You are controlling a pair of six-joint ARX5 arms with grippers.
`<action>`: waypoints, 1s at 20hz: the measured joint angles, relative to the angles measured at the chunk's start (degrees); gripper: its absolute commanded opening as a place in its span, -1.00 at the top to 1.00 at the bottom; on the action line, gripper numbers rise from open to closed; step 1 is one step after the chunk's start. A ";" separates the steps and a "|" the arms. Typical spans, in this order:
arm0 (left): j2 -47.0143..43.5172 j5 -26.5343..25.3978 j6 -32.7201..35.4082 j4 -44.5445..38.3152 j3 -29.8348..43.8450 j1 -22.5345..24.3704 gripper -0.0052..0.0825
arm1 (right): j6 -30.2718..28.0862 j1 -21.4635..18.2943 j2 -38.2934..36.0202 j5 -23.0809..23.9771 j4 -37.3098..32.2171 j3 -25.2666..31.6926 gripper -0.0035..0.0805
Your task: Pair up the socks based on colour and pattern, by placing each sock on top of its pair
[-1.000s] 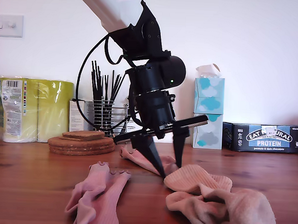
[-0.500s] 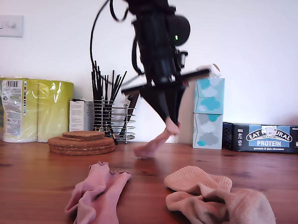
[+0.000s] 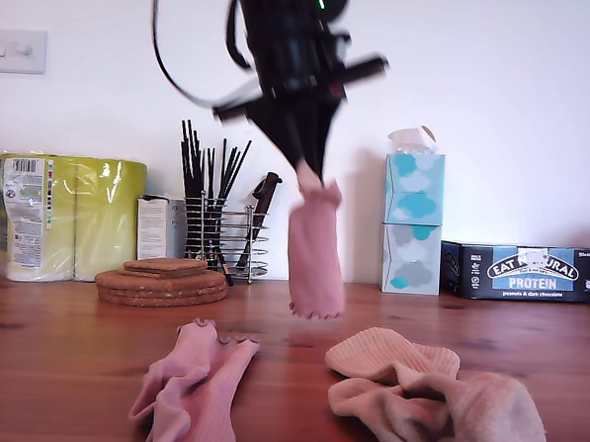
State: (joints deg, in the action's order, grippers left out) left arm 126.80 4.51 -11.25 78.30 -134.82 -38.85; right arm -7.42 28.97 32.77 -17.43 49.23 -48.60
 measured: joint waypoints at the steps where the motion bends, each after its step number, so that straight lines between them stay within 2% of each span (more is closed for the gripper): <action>1: -2.40 -1.92 1.09 0.02 0.00 0.09 0.94 | -0.15 0.00 0.00 0.00 0.02 0.00 0.95; 6: -13.59 -8.57 3.04 0.00 -0.07 -0.17 0.94 | -1.49 0.00 0.00 0.87 0.04 0.00 0.95; 8: -15.80 -11.74 3.32 0.04 -0.07 -0.15 0.94 | -1.70 0.00 0.00 2.21 0.04 0.00 0.95; 13: -19.39 -15.34 3.74 -0.28 0.79 -1.49 0.94 | -2.99 0.00 0.00 3.43 1.03 0.00 0.95; 18: -34.40 -21.33 3.80 -1.29 11.52 -2.64 0.94 | -3.45 0.00 -0.04 4.09 1.90 0.00 0.95; 20: -42.36 -22.73 3.80 -6.54 19.34 -2.32 0.94 | -4.39 0.11 -0.04 4.11 2.05 0.00 0.95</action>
State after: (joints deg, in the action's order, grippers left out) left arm 84.44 -18.22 -7.44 71.77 -115.48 -41.17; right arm -11.81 29.08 32.73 -13.32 51.29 -48.60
